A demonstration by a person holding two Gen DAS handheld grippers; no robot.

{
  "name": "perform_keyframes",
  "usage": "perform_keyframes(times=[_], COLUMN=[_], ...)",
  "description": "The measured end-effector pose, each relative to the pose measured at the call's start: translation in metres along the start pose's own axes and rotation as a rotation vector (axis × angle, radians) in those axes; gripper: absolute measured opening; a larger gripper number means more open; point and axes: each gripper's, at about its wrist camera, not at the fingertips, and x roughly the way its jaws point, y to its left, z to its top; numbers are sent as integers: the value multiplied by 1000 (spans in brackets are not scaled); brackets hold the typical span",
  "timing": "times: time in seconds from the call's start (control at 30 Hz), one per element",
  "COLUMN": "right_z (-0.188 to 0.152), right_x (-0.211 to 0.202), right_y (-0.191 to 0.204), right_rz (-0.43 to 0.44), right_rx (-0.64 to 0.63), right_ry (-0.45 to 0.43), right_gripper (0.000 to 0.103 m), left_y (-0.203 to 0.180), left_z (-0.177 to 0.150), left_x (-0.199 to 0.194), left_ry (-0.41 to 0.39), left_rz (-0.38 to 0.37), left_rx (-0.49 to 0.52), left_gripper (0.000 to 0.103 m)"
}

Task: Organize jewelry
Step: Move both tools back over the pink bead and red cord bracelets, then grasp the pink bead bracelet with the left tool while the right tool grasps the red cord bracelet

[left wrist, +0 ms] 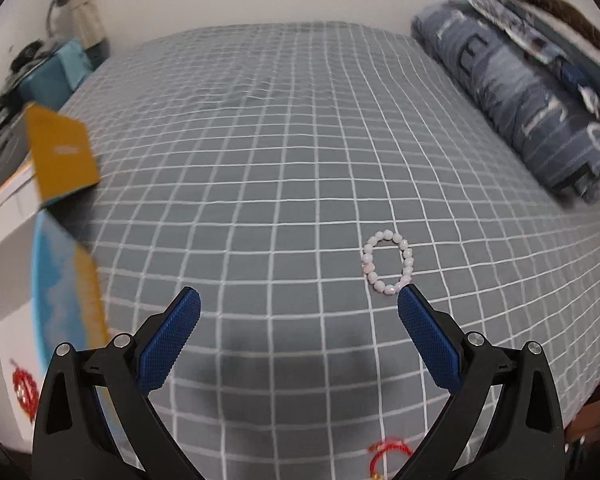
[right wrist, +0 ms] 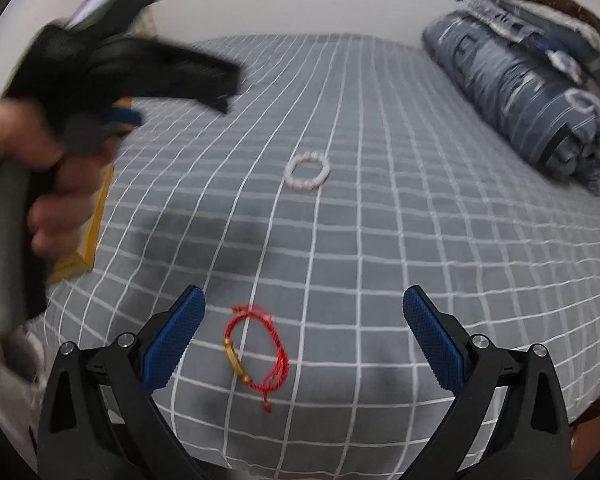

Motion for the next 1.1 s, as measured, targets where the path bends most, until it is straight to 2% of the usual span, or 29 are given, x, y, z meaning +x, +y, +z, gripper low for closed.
perform_keyframes(times=[0.2, 0.33, 0.5, 0.77, 0.83, 0.93, 1.1], right_z=[-16, -29, -40, -50, -52, -56, -56], right_x=[21, 40, 57, 64, 64, 62, 59], right_y=[5, 6, 8, 6, 6, 7, 9], right_rz=[41, 61, 83, 93, 102, 113, 130], right_rx=[-49, -59, -72, -75, -79, -83, -92], right_ry=[33, 72, 100, 90, 94, 94, 100], right_gripper=[95, 95, 95, 95, 91, 86, 69], left_y=[-17, -25, -33, -41, -39, -40, -42], left_z=[11, 15, 14, 12, 13, 12, 9], left_x=[53, 78, 99, 121, 127, 136, 147], left_ry=[65, 84, 99, 101, 104, 122, 146], left_rz=[-28, 1, -2, 31, 32, 27, 31], left_rx=[6, 20, 15, 18, 3, 1, -11], left_gripper=[97, 97, 97, 96, 95, 89, 84])
